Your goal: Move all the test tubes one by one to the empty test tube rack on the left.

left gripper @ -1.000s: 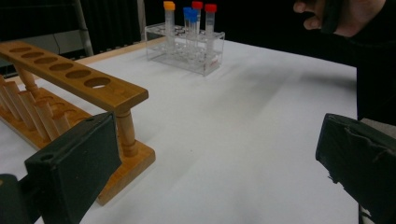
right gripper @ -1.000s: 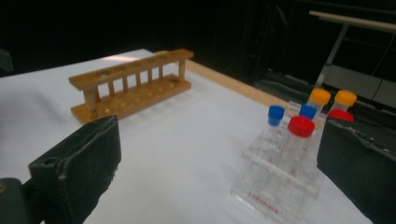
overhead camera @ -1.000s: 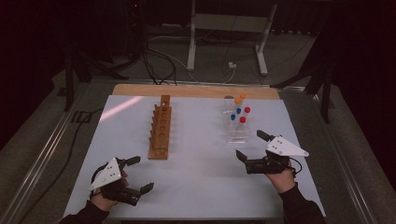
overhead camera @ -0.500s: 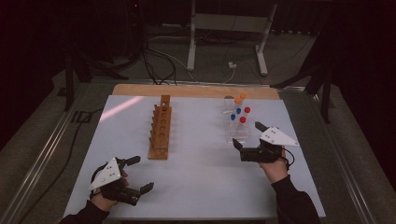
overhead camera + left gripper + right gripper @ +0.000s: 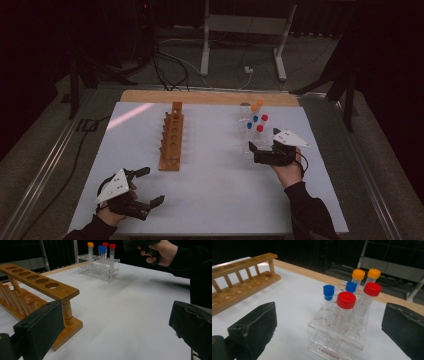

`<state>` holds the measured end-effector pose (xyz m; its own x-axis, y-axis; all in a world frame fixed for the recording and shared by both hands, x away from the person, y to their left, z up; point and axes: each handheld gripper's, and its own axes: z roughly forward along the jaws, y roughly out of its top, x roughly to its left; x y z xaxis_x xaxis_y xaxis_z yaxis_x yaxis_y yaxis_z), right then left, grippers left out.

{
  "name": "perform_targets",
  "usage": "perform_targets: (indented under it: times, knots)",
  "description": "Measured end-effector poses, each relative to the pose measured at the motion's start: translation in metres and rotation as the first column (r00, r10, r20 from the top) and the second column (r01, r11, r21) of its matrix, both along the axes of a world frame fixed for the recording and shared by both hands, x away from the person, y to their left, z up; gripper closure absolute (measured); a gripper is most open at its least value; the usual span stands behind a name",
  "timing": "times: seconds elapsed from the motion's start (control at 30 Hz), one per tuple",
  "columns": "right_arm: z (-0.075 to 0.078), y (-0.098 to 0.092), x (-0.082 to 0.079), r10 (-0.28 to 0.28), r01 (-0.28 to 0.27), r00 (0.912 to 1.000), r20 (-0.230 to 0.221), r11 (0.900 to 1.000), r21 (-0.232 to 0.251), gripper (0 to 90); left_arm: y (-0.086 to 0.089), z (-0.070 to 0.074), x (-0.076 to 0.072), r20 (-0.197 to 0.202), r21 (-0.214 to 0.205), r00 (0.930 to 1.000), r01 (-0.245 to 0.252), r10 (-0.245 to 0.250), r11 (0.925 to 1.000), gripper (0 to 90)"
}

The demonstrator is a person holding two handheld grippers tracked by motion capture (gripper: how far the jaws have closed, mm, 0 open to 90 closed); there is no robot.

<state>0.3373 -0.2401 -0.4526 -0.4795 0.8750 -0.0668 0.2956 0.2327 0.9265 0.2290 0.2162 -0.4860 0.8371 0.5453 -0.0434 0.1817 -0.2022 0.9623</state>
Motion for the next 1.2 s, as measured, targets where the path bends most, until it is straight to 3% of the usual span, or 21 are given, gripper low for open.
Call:
perform_targets:
  times: [0.37,0.47,0.6,0.67,0.7,0.87,0.9,1.2]
  knots:
    - [-0.014,0.003,0.017,-0.065,0.065,0.9965,-0.053,0.9978,-0.012,9.6,0.0,0.0,0.0,0.0,0.0,1.0,0.002,-0.002,1.0,0.6]
    - [-0.015,0.003,0.018,-0.08,0.079,0.995,-0.06,0.9968,-0.012,15.9,-0.001,0.0,0.0,0.002,0.011,1.0,0.004,-0.004,0.9999,0.6]
    - [-0.018,0.004,0.022,-0.078,0.077,0.9933,-0.085,0.9969,-0.016,33.0,0.0,0.0,-0.001,0.002,0.01,1.0,0.005,-0.005,0.9999,0.6]
    - [-0.018,0.004,0.023,-0.074,0.073,0.9931,-0.091,0.9972,-0.015,35.9,0.0,0.0,0.0,0.004,0.008,1.0,0.003,-0.003,1.0,0.6]
    - [-0.019,0.005,0.024,-0.079,0.077,0.9922,-0.096,0.9967,-0.024,42.6,0.0,0.0,0.0,0.003,0.003,1.0,0.003,-0.003,1.0,0.6]
    - [-0.021,0.006,0.026,-0.1,0.096,0.9887,-0.111,0.9945,-0.04,52.7,-0.001,0.0,-0.001,0.005,0.01,1.0,0.005,-0.005,0.9999,0.6]
    - [-0.021,0.007,0.027,-0.099,0.094,0.9885,-0.114,0.9943,-0.049,58.5,-0.001,0.0,-0.001,0.003,0.01,1.0,0.006,-0.006,0.9999,0.6]
    - [-0.023,0.009,0.03,-0.121,0.114,0.9841,-0.13,0.9915,-0.062,72.5,0.0,0.0,-0.001,0.003,0.015,1.0,0.005,-0.005,0.9999,0.6]
